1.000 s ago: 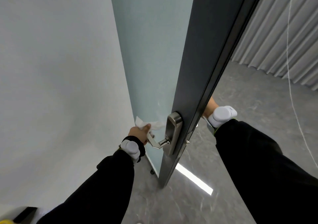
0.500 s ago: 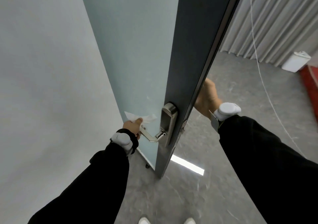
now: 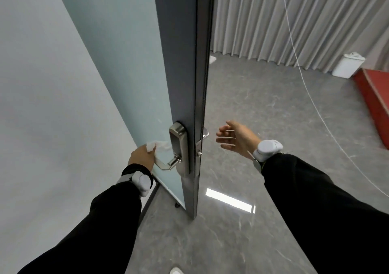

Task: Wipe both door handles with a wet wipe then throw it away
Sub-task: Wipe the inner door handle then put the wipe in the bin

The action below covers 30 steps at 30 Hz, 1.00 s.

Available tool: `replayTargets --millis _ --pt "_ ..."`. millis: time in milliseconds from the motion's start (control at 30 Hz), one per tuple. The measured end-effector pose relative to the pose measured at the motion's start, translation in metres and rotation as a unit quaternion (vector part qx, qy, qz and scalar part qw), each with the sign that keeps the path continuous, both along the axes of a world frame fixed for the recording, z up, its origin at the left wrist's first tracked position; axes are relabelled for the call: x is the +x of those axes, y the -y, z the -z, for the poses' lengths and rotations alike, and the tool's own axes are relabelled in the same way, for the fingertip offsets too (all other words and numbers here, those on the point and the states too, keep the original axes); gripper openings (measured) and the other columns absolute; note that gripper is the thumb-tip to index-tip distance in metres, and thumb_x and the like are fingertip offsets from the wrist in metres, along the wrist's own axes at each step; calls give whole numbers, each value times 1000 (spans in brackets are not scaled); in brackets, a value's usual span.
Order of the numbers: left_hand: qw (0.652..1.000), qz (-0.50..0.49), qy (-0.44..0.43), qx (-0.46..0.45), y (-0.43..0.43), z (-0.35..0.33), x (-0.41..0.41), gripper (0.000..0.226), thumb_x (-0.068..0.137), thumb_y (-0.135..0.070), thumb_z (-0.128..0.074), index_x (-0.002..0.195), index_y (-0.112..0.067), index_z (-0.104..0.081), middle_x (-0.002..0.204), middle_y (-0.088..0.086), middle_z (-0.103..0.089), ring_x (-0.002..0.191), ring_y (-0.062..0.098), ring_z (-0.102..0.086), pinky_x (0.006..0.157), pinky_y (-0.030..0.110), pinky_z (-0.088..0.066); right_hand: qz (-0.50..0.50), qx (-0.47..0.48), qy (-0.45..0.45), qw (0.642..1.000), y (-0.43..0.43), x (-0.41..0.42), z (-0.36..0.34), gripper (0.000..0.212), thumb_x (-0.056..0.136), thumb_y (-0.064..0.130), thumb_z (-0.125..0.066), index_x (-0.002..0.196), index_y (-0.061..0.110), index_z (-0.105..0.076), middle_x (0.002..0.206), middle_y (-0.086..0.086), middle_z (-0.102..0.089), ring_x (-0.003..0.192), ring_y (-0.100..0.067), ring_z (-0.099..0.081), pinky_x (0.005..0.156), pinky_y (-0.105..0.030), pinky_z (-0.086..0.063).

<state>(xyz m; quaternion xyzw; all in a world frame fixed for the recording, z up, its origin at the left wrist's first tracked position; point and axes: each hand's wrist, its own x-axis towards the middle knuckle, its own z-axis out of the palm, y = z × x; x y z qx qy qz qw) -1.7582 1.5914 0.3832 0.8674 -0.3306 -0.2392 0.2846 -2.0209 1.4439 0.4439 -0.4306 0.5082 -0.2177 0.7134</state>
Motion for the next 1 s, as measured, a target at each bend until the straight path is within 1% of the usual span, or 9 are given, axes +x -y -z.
replayTargets --millis 100,133,200,267,400,700,767,833,1000 --pt "999 15 35 -22 -9 -1 -15 30 102 -26 -44 92 -11 -68 80 11 -63 91 36 -63 73 29 -38 -18 12 -36 999 2 -33 12 33 98 41 -42 82 18 -60 89 -5 -70 87 -25 -68 78 -35 -48" --pt "998 19 56 -28 -11 1 -20 33 102 -27 -44 94 -6 -68 90 15 -64 97 39 -64 76 31 -41 -23 15 -43 999 3 -48 14 34 98 42 -42 82 18 -60 90 -4 -70 86 -25 -68 78 -34 -48" --pt "996 20 88 -6 -22 2 -20 41 102 -29 -44 128 0 -57 134 20 -55 123 40 -52 96 42 -43 -31 21 -57 998 7 -67 17 34 97 43 -42 83 18 -61 90 -3 -71 86 -25 -69 79 -34 -48" --pt "990 23 136 34 -33 2 -36 51 102 -29 -44 149 -13 -38 152 10 -42 136 34 -41 105 51 -38 -44 26 -67 996 12 -93 18 34 97 43 -42 84 19 -61 89 -3 -72 86 -24 -69 80 -34 -48" --pt "968 49 238 58 -47 2 -85 54 99 -22 -42 152 -24 -35 156 9 -36 142 27 -36 106 47 -33 -50 42 -82 995 20 -138 24 34 98 43 -41 82 20 -59 86 -1 -71 81 -22 -68 79 -33 -46" --pt "957 -19 264 122 -48 -5 -165 51 92 -12 -41 141 -24 -39 155 -1 -36 152 20 -5 115 54 -14 -90 53 -100 989 22 -201 27 28 97 41 -43 85 20 -58 85 0 -69 77 -20 -66 73 -30 -45" --pt "958 -11 255 133 -44 -4 -193 39 93 -19 -44 130 -27 -54 158 -7 -30 151 21 -8 113 51 -17 -92 49 -99 990 22 -212 24 27 97 40 -45 84 20 -58 85 1 -69 76 -20 -66 72 -29 -44" --pt "967 -28 225 116 -35 0 -224 27 95 -26 -47 114 -22 -66 149 -2 -44 141 24 -27 106 45 -28 -93 44 -93 990 22 -221 21 25 96 38 -46 85 20 -58 85 0 -69 75 -19 -66 72 -29 -44" --pt "995 -83 -6 -46 10 -21 -297 50 95 -43 -56 97 4 -71 98 23 -71 99 38 -65 82 34 -48 -96 28 -85 991 14 -243 13 20 95 34 -50 87 18 -60 83 0 -70 71 -18 -66 68 -27 -44"
